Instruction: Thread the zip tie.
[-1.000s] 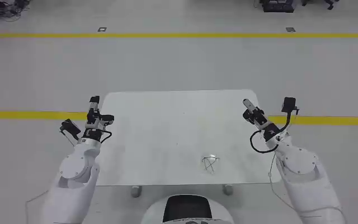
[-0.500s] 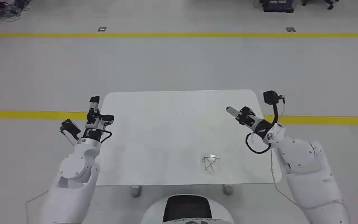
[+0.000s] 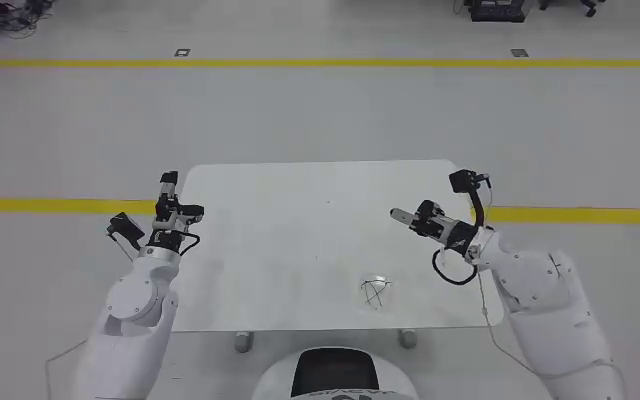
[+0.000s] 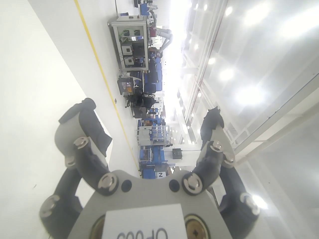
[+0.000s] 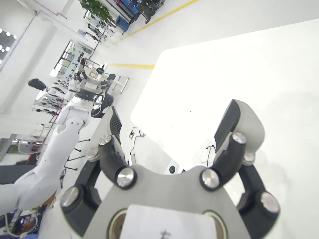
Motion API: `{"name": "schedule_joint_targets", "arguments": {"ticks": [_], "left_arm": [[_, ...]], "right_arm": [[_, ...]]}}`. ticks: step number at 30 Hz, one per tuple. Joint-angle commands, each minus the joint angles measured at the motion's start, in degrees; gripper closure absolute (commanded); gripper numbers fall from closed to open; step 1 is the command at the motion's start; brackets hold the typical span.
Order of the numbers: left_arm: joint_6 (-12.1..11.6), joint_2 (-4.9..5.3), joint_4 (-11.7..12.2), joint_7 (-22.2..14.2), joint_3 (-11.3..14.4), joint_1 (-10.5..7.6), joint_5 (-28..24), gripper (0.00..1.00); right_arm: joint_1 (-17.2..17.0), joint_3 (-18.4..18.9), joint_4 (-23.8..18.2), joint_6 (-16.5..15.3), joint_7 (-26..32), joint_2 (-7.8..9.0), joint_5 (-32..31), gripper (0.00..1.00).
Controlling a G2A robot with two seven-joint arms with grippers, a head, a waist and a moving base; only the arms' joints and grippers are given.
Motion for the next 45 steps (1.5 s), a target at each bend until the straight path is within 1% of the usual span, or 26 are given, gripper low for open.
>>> {"name": "schedule_joint_targets", "arguments": {"ticks": [1,4,6,17,18,19,20,21,23,25,28,29,30,37,39,41,43,45], "left_arm": [[0.0,0.0,0.0,0.0,0.0,0.0,0.0,0.0],[0.0,0.0,0.0,0.0,0.0,0.0,0.0,0.0],[0.0,0.0,0.0,0.0,0.0,0.0,0.0,0.0],[0.0,0.0,0.0,0.0,0.0,0.0,0.0,0.0],[0.0,0.0,0.0,0.0,0.0,0.0,0.0,0.0],[0.0,0.0,0.0,0.0,0.0,0.0,0.0,0.0],[0.0,0.0,0.0,0.0,0.0,0.0,0.0,0.0],[0.0,0.0,0.0,0.0,0.0,0.0,0.0,0.0],[0.0,0.0,0.0,0.0,0.0,0.0,0.0,0.0],[0.0,0.0,0.0,0.0,0.0,0.0,0.0,0.0],[0.0,0.0,0.0,0.0,0.0,0.0,0.0,0.0],[0.0,0.0,0.0,0.0,0.0,0.0,0.0,0.0],[0.0,0.0,0.0,0.0,0.0,0.0,0.0,0.0],[0.0,0.0,0.0,0.0,0.0,0.0,0.0,0.0],[0.0,0.0,0.0,0.0,0.0,0.0,0.0,0.0],[0.0,0.0,0.0,0.0,0.0,0.0,0.0,0.0],[0.0,0.0,0.0,0.0,0.0,0.0,0.0,0.0],[0.0,0.0,0.0,0.0,0.0,0.0,0.0,0.0]], "right_arm": [[0.4,-0.9,-1.2,0.7,7.2,0.19,-9.5,0.0],[0.9,-2.6,-2.8,1.4,10.6,0.43,-13.0,0.0],[1.2,-4.3,-4.2,0.4,13.7,0.63,-15.6,0.0],[1.3,-4.4,-4.4,0.2,14.1,0.67,-16.0,0.0],[1.5,-6.2,-5.4,-2.5,16.8,0.91,-20.7,0.0],[1.9,-8.3,-6.0,-3.7,18.9,1.02,-25.0,0.0],[2.7,-10.3,-6.0,-3.4,20.1,0.93,-26.3,0.0],[3.2,-11.4,-5.7,-2.6,20.4,0.81,-26.4,0.0],[4.6,-13.9,-5.0,-2.7,22.7,0.66,-26.4,0.0],[6.1,-16.8,-3.5,-2.1,25.7,0.48,-27.5,0.0],[8.2,-19.5,-2.1,-0.8,28.6,0.17,-26.9,0.0],[8.8,-20.1,-1.9,-1.0,29.3,0.11,-26.1,0.0],[9.4,-19.5,-1.6,0.1,28.7,0.11,-26.3,0.0],[9.4,-19.5,-1.6,0.1,28.7,0.11,-26.3,0.0],[9.5,-20.1,-0.9,-0.1,29.2,0.1,-26.8,0.0],[11.3,-22.6,0.9,-0.2,31.1,-0.22,-26.4,0.0],[13.3,-25.2,2.9,0.2,31.6,-0.59,-25.5,0.0],[15.9,-28.7,5.8,1.4,31.6,-0.97,-24.7,0.0]]}}
